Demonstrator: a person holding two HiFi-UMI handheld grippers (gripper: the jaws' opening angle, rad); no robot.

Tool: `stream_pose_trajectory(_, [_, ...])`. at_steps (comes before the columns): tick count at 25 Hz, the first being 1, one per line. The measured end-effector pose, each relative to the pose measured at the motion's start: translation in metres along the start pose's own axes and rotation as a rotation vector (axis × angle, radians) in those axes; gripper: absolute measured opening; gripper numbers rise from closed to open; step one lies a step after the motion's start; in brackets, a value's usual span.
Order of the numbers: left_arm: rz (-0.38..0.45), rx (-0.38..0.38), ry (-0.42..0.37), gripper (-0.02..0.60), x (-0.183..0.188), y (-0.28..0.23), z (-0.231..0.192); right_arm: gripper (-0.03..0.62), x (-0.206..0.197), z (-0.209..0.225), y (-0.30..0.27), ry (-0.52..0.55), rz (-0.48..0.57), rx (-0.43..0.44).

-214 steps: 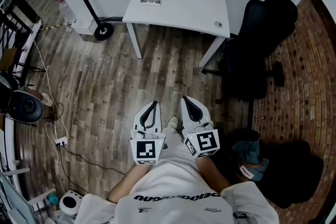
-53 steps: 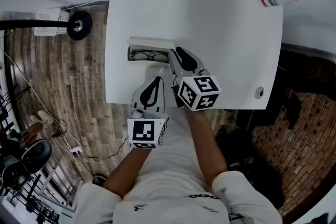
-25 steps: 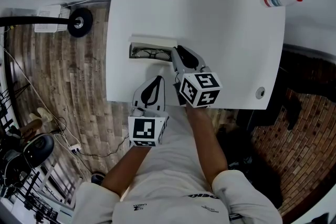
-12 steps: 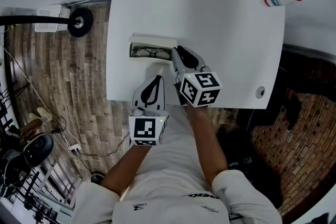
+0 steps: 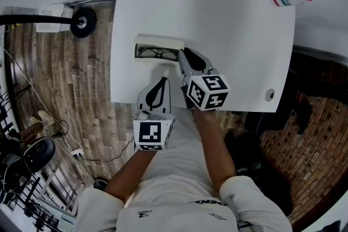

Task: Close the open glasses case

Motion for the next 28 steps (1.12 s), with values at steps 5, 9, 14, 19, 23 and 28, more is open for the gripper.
stream_pose_trajectory(5, [-0.001, 0.000, -0.001, -0.002, -0.002, 0.001, -0.001, 0.044, -0.002, -0.001, 0.000, 0.012, -0.009, -0.008])
stream_pose_trajectory(9, [-0.001, 0.001, -0.003, -0.002, -0.002, 0.003, -0.003, 0.043, -0.004, -0.004, 0.002, 0.014, -0.014, -0.011])
stream_pose_trajectory(14, [-0.003, 0.003, -0.009, -0.002, -0.003, 0.004, -0.004, 0.043, -0.006, -0.005, 0.003, 0.019, -0.021, -0.014])
stream_pose_trajectory(19, [-0.008, -0.002, -0.007, -0.002, -0.004, 0.003, -0.003, 0.043, -0.009, -0.006, 0.003, 0.020, -0.024, -0.015])
stream_pose_trajectory(23, [0.005, -0.002, -0.014, -0.002, -0.003, 0.007, -0.004, 0.043, -0.011, -0.009, 0.006, 0.030, -0.037, -0.014])
stream_pose_trajectory(28, [0.004, 0.001, -0.014, -0.002, -0.004, 0.007, -0.006, 0.043, -0.015, -0.010, 0.007, 0.036, -0.042, -0.018])
Point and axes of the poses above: the fingertips, and each gripper's own axes: y backward along the fingers, z to its right, x out of its top, the point moved 7 cm from there along y, backward along the fingers, and after that the axes turned 12 degrees about x, right-handed, at the moved point
